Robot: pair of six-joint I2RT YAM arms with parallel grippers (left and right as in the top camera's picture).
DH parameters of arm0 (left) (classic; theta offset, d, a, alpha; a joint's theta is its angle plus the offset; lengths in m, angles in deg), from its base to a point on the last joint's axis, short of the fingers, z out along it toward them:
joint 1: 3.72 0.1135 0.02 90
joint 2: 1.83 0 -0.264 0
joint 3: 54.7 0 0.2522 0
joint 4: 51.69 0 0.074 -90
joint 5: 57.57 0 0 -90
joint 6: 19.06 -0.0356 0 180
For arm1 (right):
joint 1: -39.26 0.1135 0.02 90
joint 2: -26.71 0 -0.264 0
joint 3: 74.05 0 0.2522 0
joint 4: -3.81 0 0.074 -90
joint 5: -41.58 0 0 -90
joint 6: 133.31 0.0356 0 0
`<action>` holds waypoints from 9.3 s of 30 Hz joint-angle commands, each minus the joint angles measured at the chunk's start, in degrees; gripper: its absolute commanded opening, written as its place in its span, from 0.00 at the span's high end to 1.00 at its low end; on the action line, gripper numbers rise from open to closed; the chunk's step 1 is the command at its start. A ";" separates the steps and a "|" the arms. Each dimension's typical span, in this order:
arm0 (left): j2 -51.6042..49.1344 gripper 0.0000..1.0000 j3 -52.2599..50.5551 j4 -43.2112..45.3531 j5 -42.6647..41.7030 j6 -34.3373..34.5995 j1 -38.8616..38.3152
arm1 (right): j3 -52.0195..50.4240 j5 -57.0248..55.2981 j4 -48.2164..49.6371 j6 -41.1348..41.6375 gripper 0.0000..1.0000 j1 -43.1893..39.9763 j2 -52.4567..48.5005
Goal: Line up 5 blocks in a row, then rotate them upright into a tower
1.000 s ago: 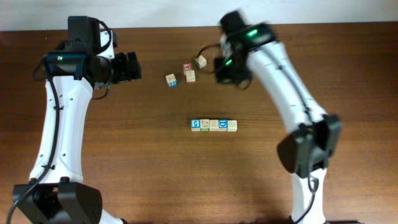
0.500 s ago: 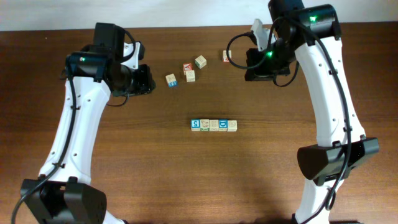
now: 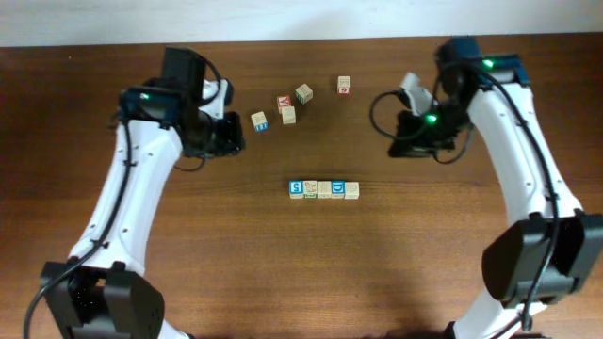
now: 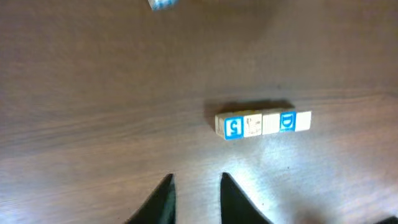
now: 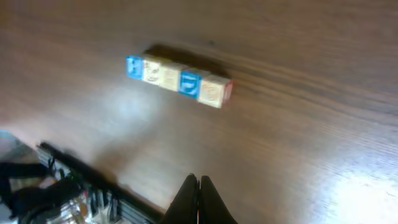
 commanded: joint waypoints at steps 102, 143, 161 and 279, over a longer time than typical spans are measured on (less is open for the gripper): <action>-13.79 1.00 -21.38 33.18 -11.85 10.97 -11.19 | -22.75 3.67 20.74 -0.35 0.96 -2.21 -1.66; -13.79 1.00 -21.40 34.67 -11.61 8.39 -10.62 | -30.05 2.10 31.43 1.11 0.96 -2.16 -1.66; -13.79 1.00 -21.40 34.73 -11.61 8.37 -10.62 | -37.75 2.62 42.95 1.57 0.96 -2.16 -1.66; -13.79 1.00 -21.40 34.80 -11.63 7.98 -10.62 | -31.19 10.01 40.06 9.11 0.96 5.31 -6.14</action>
